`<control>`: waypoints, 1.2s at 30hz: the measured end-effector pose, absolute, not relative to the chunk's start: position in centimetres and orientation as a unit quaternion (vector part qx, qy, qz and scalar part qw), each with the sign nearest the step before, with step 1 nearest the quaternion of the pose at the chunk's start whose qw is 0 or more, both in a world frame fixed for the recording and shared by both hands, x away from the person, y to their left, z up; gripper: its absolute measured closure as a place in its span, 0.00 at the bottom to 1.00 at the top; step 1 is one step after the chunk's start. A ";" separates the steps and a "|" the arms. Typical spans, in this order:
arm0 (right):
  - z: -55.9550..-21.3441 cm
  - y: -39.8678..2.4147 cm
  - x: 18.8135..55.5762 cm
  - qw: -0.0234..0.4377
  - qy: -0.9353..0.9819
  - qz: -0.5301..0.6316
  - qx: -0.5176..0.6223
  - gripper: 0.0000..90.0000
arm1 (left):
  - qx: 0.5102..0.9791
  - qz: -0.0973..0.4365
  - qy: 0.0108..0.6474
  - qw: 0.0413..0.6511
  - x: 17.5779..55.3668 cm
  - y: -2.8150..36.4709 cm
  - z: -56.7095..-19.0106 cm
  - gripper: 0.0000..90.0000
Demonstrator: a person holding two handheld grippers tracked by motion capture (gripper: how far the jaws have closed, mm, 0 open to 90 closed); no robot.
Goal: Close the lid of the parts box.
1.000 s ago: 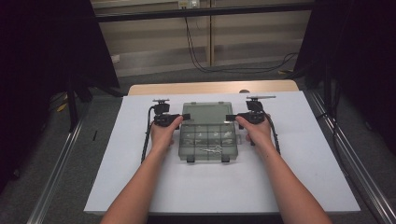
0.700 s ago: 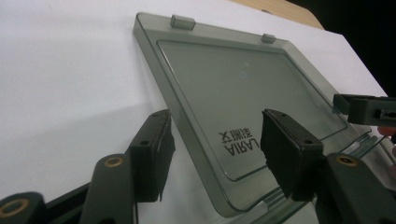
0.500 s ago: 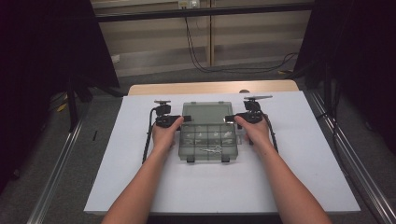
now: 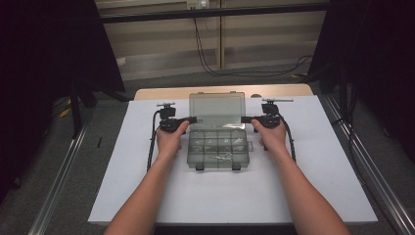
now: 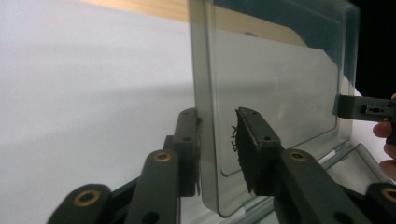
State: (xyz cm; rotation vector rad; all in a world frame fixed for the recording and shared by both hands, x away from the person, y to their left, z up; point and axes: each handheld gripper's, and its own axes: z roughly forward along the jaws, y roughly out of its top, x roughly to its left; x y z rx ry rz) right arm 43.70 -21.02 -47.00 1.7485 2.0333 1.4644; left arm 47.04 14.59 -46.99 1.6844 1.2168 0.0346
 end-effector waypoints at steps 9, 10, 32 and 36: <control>-46.9 -21.1 42.8 0.085 0.687 0.488 0.531 0.94 | 0.696 0.023 0.497 0.517 47.2 15.4 -46.5 0.92; -46.8 -21.1 42.7 0.086 0.689 0.490 0.528 0.94 | 0.698 0.023 0.496 0.516 47.3 15.4 -46.4 0.92; -43.8 -21.4 44.7 0.105 0.673 0.510 0.526 0.84 | 0.700 0.084 0.462 0.538 46.7 15.4 -45.2 0.94; -42.9 -20.9 45.5 0.115 0.678 0.500 0.527 0.87 | 0.701 0.088 0.461 0.537 46.6 15.4 -45.2 0.94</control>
